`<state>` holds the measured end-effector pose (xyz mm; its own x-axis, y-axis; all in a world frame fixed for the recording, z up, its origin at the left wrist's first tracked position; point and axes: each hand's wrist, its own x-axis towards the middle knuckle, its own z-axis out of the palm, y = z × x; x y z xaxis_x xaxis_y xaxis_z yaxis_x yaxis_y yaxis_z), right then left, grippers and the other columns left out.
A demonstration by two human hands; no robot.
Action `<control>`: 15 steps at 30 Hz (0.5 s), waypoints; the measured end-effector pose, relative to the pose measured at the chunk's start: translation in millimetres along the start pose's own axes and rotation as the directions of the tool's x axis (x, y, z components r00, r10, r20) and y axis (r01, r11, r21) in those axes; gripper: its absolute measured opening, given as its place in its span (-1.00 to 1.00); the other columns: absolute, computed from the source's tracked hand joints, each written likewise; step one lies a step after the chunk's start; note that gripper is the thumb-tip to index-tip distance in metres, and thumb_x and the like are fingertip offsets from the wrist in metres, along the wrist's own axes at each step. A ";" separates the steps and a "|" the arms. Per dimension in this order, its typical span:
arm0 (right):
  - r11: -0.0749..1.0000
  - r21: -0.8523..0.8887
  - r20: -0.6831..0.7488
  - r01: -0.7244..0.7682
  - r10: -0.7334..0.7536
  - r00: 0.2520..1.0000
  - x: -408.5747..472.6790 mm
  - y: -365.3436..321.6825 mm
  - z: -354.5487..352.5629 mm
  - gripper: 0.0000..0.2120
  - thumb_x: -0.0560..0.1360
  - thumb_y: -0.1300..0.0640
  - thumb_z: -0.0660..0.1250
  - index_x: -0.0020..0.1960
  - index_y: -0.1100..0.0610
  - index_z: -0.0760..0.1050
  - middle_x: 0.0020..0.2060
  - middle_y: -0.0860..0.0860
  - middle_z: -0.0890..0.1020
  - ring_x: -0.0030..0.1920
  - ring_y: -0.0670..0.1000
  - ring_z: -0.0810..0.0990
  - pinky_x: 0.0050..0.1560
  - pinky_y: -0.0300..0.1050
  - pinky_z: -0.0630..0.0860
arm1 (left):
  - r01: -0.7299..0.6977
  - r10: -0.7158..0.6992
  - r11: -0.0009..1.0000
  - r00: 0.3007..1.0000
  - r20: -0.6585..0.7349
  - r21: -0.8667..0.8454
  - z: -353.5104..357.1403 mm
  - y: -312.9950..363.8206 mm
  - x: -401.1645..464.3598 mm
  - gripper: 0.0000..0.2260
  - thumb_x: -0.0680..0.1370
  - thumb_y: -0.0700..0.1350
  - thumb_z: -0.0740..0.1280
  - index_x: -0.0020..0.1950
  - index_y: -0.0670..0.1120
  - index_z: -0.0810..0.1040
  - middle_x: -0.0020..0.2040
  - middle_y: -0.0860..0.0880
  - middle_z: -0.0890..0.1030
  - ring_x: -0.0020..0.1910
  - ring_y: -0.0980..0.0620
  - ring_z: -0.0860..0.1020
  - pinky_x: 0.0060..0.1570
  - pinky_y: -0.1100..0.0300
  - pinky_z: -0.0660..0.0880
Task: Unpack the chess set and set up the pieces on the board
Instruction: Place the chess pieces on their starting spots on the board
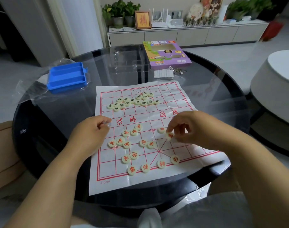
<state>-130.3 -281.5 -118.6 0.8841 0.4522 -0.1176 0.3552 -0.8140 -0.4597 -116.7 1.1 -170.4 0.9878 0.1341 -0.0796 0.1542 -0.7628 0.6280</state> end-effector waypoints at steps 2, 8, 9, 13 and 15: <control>1.000 0.016 0.037 -0.006 0.005 0.999 -12.1 9.9 -1.4 -0.85 0.44 0.00 0.40 -0.02 -0.20 0.55 -0.17 -0.25 0.54 -0.16 -0.20 0.52 -0.17 -0.38 0.49 | 0.007 -0.007 1.000 1.000 -0.009 0.002 0.7 -0.2 -1.2 -0.78 0.62 -0.03 0.21 0.24 0.10 0.51 0.06 0.13 0.49 -0.20 0.13 0.60 -0.39 0.26 0.51; 1.000 0.014 0.091 -0.015 0.014 0.996 -30.4 32.0 3.3 -0.88 0.41 -0.06 0.42 -0.14 -0.29 0.53 -0.11 -0.28 0.56 -0.09 -0.20 0.54 -0.07 -0.33 0.52 | -0.008 0.008 1.000 0.997 -0.077 -0.005 4.1 0.7 -5.2 -0.78 0.61 -0.06 0.21 0.22 0.08 0.54 0.08 0.13 0.48 -0.20 0.16 0.57 -0.37 0.26 0.47; 1.000 0.017 0.098 -0.016 0.014 0.995 -32.3 34.4 5.2 -0.86 0.40 -0.05 0.43 -0.16 -0.29 0.52 -0.12 -0.29 0.56 -0.08 -0.21 0.54 -0.08 -0.35 0.50 | -0.011 0.010 1.000 0.996 -0.089 -0.005 4.2 0.6 -5.5 -0.78 0.61 -0.07 0.21 0.22 0.08 0.55 0.10 0.12 0.49 -0.18 0.17 0.55 -0.34 0.25 0.47; 1.000 0.015 0.101 -0.011 0.010 0.995 -35.9 41.6 11.1 -0.81 0.39 -0.01 0.44 -0.17 -0.31 0.51 -0.11 -0.31 0.55 -0.08 -0.23 0.53 -0.11 -0.40 0.45 | -0.017 0.018 1.000 0.993 -0.117 0.009 5.8 0.0 -6.0 -0.78 0.60 -0.08 0.22 0.20 0.08 0.56 0.13 0.10 0.49 -0.11 0.15 0.54 -0.27 0.20 0.50; 1.000 0.024 0.094 -0.010 0.008 0.996 -35.3 44.2 12.6 -0.81 0.38 -0.01 0.45 -0.12 -0.30 0.53 -0.10 -0.28 0.55 -0.08 -0.20 0.53 -0.08 -0.32 0.51 | -0.018 0.019 1.000 0.993 -0.119 0.012 6.8 -0.3 -5.9 -0.79 0.60 -0.07 0.23 0.19 0.09 0.56 0.11 0.11 0.48 -0.11 0.14 0.55 -0.27 0.19 0.51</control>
<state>-149.7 -328.9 -145.9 0.8543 0.4783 -0.2036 0.3390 -0.8096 -0.4792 -122.4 -3.8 -175.4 0.9807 0.1940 0.0251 0.1369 -0.7725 0.6201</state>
